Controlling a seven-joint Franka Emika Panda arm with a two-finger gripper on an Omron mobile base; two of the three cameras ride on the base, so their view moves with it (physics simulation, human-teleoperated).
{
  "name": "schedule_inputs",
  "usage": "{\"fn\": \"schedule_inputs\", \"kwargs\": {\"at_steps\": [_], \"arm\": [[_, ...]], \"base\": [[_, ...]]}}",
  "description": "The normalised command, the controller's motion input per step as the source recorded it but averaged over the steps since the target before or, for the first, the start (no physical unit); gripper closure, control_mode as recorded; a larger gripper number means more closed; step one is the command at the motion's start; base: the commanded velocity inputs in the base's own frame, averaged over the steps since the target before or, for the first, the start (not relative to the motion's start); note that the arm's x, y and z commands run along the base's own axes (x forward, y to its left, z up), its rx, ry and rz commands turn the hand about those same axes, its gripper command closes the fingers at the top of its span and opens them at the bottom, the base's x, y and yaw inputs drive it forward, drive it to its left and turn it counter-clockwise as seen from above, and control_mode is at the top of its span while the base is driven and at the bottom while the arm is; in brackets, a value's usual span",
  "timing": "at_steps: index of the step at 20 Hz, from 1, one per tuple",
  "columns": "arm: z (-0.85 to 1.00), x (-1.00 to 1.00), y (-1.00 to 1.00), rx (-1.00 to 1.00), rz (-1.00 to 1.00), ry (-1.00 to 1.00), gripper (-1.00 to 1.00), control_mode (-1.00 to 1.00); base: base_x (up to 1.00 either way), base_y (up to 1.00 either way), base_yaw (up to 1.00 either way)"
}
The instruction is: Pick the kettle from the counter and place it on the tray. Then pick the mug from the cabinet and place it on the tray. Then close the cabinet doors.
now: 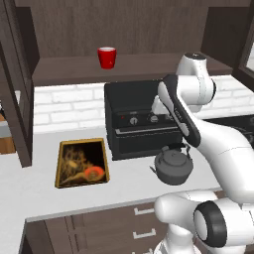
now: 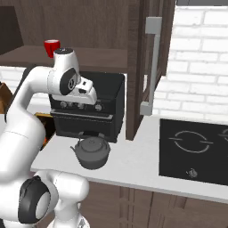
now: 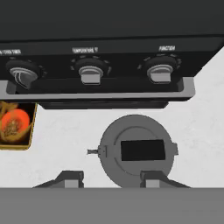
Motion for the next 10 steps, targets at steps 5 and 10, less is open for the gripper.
{"fn": "schedule_inputs", "kwargs": {"at_steps": [5,10], "arm": [[0.0,-0.17,0.0,0.0,0.0,-0.06,-1.0,-1.0],[-0.09,-0.39,0.0,0.02,-0.1,-0.08,-1.0,-1.0]], "base": [[0.0,0.0,0.0],[0.0,0.0,0.0]]}}
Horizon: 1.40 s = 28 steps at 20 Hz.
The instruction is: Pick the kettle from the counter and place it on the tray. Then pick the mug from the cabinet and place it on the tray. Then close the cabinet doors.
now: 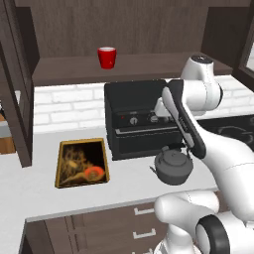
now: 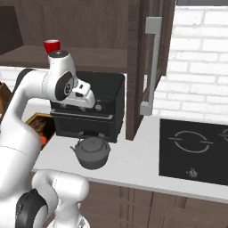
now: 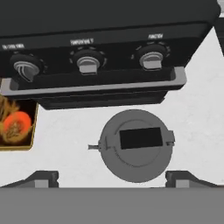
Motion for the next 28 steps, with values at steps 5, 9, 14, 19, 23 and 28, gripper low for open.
{"fn": "schedule_inputs", "kwargs": {"at_steps": [5,9,14,19,23,28], "arm": [[-0.2,-0.39,0.0,0.03,-0.24,-0.03,-1.0,-1.0],[-0.18,-0.14,0.0,0.02,-0.26,0.0,-1.0,-1.0],[-0.22,-0.01,0.0,0.05,-0.22,0.0,-1.0,-1.0],[-0.31,0.0,-0.06,0.11,-0.18,0.0,-1.0,-1.0],[-0.34,0.0,-0.11,0.15,-0.18,0.0,-1.0,-1.0],[-0.26,0.01,-0.16,0.15,-0.17,0.0,-1.0,-1.0]], "base": [[0.0,0.0,0.0],[0.0,0.0,0.0],[0.0,0.0,0.0],[0.0,0.0,0.0],[0.0,0.0,0.0],[0.0,0.0,0.0]]}}
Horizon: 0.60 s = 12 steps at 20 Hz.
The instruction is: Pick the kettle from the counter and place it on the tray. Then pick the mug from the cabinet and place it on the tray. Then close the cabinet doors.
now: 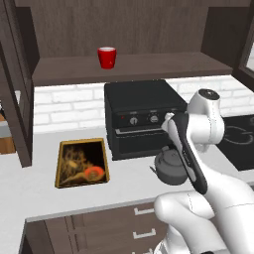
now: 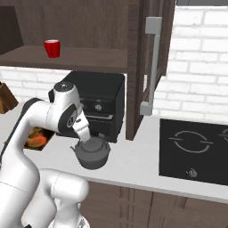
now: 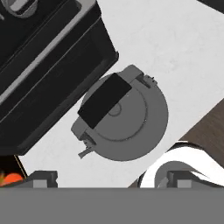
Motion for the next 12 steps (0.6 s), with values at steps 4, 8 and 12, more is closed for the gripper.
{"fn": "schedule_inputs", "kwargs": {"at_steps": [4,8,12], "arm": [[-0.17,0.02,-0.16,0.12,-0.12,0.03,-1.0,-1.0],[-0.19,0.05,-0.14,0.11,-0.11,0.03,-1.0,-1.0],[-0.15,0.2,-0.12,0.11,-0.07,0.03,-1.0,-1.0]], "base": [[0.0,0.0,0.0],[0.0,0.0,0.0],[0.0,0.0,0.0]]}}
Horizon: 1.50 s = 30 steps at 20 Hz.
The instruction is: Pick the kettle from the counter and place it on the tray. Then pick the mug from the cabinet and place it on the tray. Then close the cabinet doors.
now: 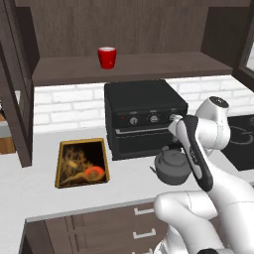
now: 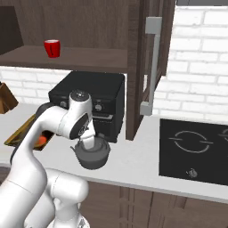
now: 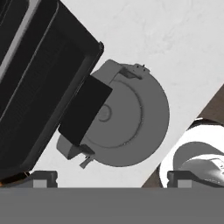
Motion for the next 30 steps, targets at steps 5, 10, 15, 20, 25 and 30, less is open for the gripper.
{"fn": "schedule_inputs", "kwargs": {"at_steps": [5,10,15,20,25,30], "arm": [[-0.08,0.27,-0.07,0.06,-0.03,0.09,-1.0,-1.0],[-0.1,0.24,-0.04,0.02,-0.04,0.12,-1.0,-1.0],[-0.15,0.2,0.0,0.0,-0.07,0.1,-1.0,-1.0],[-0.22,0.14,0.0,0.01,-0.07,0.02,-1.0,-1.0],[-0.23,0.17,0.0,0.03,-0.07,0.0,-1.0,-1.0],[-0.13,0.26,-0.01,0.04,-0.05,0.01,-1.0,-1.0]], "base": [[0.0,0.0,0.0],[0.0,0.0,0.0],[0.0,0.0,0.0],[0.0,0.0,0.0],[0.0,0.0,0.0],[0.0,0.0,0.0]]}}
